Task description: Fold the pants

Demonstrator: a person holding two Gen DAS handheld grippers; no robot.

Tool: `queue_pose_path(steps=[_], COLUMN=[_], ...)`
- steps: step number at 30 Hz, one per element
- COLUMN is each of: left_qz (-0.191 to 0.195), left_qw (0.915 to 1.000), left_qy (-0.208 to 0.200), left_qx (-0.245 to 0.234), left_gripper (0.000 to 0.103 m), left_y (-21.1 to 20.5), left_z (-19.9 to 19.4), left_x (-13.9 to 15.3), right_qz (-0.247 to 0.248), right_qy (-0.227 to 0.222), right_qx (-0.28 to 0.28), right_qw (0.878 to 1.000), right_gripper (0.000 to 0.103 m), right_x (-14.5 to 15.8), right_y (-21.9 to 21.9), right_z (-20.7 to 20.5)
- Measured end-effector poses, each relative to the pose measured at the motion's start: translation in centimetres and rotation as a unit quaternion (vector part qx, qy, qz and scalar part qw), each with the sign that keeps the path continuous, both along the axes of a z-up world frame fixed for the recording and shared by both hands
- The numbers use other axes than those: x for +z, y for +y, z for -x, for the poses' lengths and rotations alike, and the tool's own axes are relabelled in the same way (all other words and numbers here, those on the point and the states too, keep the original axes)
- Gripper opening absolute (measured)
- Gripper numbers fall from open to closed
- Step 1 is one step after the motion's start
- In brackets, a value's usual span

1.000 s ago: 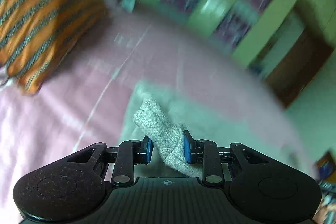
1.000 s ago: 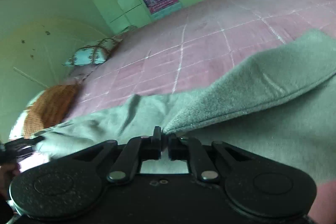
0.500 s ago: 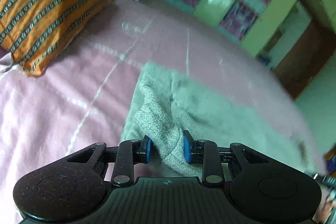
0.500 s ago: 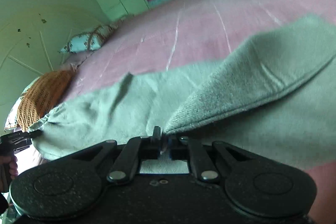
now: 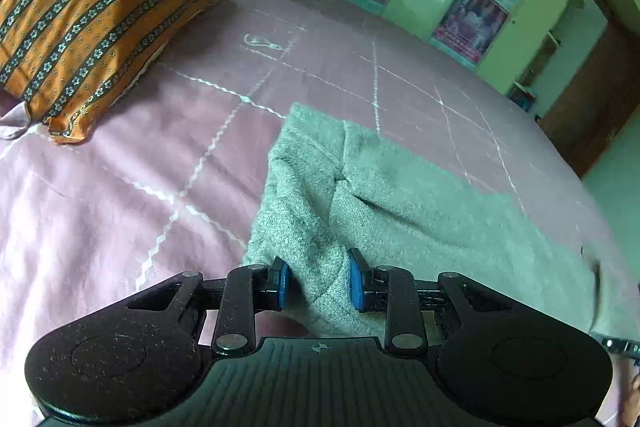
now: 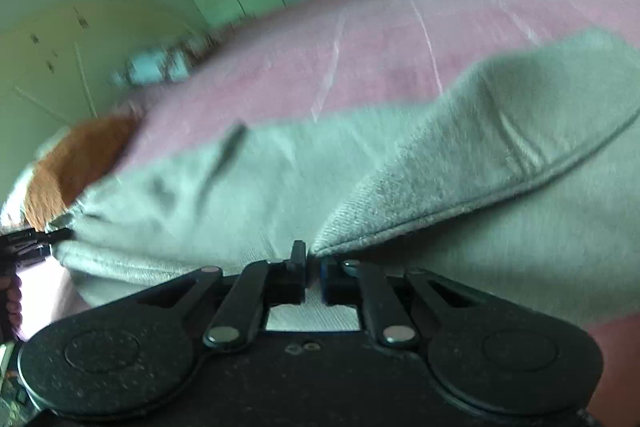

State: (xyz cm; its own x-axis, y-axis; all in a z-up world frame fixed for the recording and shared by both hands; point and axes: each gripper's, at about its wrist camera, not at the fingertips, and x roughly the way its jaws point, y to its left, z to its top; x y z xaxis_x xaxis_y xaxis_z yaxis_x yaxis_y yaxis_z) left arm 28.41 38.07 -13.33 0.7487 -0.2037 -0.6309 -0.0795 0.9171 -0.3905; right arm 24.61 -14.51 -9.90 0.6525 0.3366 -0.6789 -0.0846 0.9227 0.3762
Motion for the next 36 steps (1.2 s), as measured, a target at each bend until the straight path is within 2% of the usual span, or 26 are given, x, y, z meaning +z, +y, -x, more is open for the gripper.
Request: queue_pose_path(steps=[2,6,8,9,10,11,12,13,17,20,23,27,34,36], left_qz=[0.012,-0.003,-0.009,-0.014,-0.018,-0.025,-0.040,-0.052,-0.042,-0.047,-0.109,-0.125,-0.155,-0.181], left_qw=[0.9999,1.0000,0.9998,0.9996,0.9993,0.9985,0.9968,0.9945,0.9918,0.9942,0.9908,0.9900,0.9857,0.9821], left_qy=[0.000,0.000,-0.001,-0.005,-0.010,-0.017,-0.023,-0.030,-0.037,-0.039,-0.053,-0.053,-0.034,-0.011], left_qx=[0.004,0.006,0.016,0.024,0.032,0.045,0.066,0.085,0.114,0.089,0.061,0.039,0.057,0.051], left_gripper=[0.030,0.031,0.037,0.047,0.055,0.076,0.090,0.090,0.090,0.090,0.090,0.090,0.090,0.090], left_y=[0.3,-0.2,-0.5,-0.8,-1.0,-1.3,-1.5,-1.9,-4.4,-8.9,-14.8,-20.4,-24.3,-25.1], left_z=[0.2,0.4,0.6,1.0,1.3,1.9,2.6,3.4,6.4,7.7,7.9,6.8,5.7,5.3], left_x=[0.1,0.4,0.7,1.1,1.6,2.2,2.8,3.3,4.3,3.8,3.4,3.0,2.5,1.5], right_qz=[-0.002,0.002,-0.002,-0.004,-0.009,-0.008,-0.005,-0.006,-0.007,-0.023,-0.035,-0.042,-0.042,-0.048], right_qy=[-0.006,-0.007,-0.006,-0.005,-0.013,-0.026,-0.036,-0.039,-0.055,-0.058,-0.059,-0.063,-0.072,-0.068], right_qx=[-0.001,0.003,0.006,0.004,-0.006,-0.015,-0.021,-0.024,-0.055,-0.083,-0.110,-0.144,-0.163,-0.164], right_qw=[1.000,1.000,1.000,1.000,1.000,1.000,0.999,0.999,0.997,0.995,0.992,0.987,0.983,0.983], right_gripper=[0.000,0.000,0.000,0.002,0.009,0.018,0.019,0.019,0.016,0.016,0.016,0.016,0.016,0.016], right_x=[0.0,0.0,0.0,0.2,0.8,1.5,2.0,2.4,3.5,3.8,3.8,3.8,3.6,3.1], right_y=[-0.1,-0.1,-0.4,-0.6,-1.1,-1.5,-1.9,-2.4,-5.2,-7.6,-9.9,-12.8,-16.2,-16.7], right_z=[0.3,0.4,0.5,0.6,1.1,1.6,2.0,2.4,4.0,4.9,5.3,5.4,6.1,5.8])
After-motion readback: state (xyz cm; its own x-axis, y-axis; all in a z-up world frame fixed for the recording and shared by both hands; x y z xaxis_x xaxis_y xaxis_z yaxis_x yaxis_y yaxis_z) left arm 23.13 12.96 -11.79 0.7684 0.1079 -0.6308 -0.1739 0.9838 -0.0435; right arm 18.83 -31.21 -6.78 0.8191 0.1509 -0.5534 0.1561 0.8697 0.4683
